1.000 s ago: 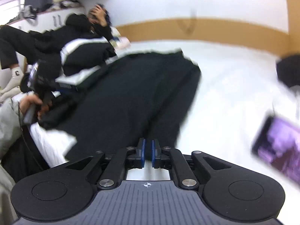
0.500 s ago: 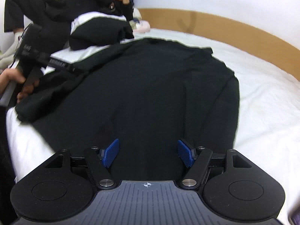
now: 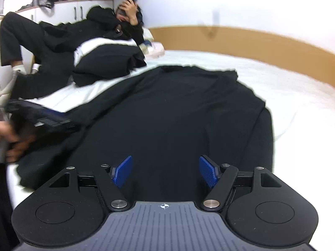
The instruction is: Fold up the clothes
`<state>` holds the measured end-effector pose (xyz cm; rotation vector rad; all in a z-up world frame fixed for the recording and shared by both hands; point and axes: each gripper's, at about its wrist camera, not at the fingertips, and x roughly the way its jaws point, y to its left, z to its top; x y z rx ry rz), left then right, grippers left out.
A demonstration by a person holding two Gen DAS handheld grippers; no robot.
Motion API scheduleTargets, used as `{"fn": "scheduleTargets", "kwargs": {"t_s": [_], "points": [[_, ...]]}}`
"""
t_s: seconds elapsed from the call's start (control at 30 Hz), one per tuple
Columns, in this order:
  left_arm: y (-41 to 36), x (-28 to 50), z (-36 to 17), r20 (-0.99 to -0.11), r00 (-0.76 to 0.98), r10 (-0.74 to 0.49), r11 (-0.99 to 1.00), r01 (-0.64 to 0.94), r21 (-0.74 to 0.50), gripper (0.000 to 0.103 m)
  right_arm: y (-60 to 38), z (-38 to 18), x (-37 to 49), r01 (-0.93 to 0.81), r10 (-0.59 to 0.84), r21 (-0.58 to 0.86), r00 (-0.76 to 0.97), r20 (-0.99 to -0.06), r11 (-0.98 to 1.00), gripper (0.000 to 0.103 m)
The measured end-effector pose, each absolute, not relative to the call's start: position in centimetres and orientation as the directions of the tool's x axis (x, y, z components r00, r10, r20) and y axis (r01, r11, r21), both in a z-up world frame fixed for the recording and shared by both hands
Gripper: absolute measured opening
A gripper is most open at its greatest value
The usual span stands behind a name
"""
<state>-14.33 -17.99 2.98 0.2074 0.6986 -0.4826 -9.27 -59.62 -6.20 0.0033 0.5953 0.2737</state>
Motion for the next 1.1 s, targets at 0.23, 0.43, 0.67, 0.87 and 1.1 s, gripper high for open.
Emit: {"fn": "scheduleTargets", "kwargs": {"t_s": [0.23,0.43,0.67,0.87,1.1], "points": [[-14.3,-19.1,6.9,-0.677,0.624,-0.39,0.857,0.516,-0.018,0.102,-58.9,-7.6,-8.7,-0.264,0.223,0.021,0.77,-0.598,0.964,0.081],[-19.1,-16.1,11.5,-0.551,0.668,-0.501,0.807,0.59,-0.018,0.102,-58.4,-7.9,-8.6,-0.262,0.22,0.018,0.767,-0.602,0.965,0.087],[-21.1,-13.2,3.6,-0.7,0.643,-0.311,0.88,0.473,0.044,0.103,-57.8,-8.7,-8.4,-0.264,0.222,0.021,0.766,-0.603,0.964,0.093],[-15.1,-15.7,4.4,-0.69,0.613,-0.385,0.884,0.46,-0.084,0.102,-58.4,-8.1,-8.5,-0.278,0.288,0.11,0.752,-0.593,0.954,0.086],[-15.0,-14.1,4.8,-0.709,0.472,-0.524,0.822,0.5,-0.274,0.075,-53.1,-6.0,-9.7,-0.605,0.575,0.162,0.588,-0.57,0.78,0.047]]}}
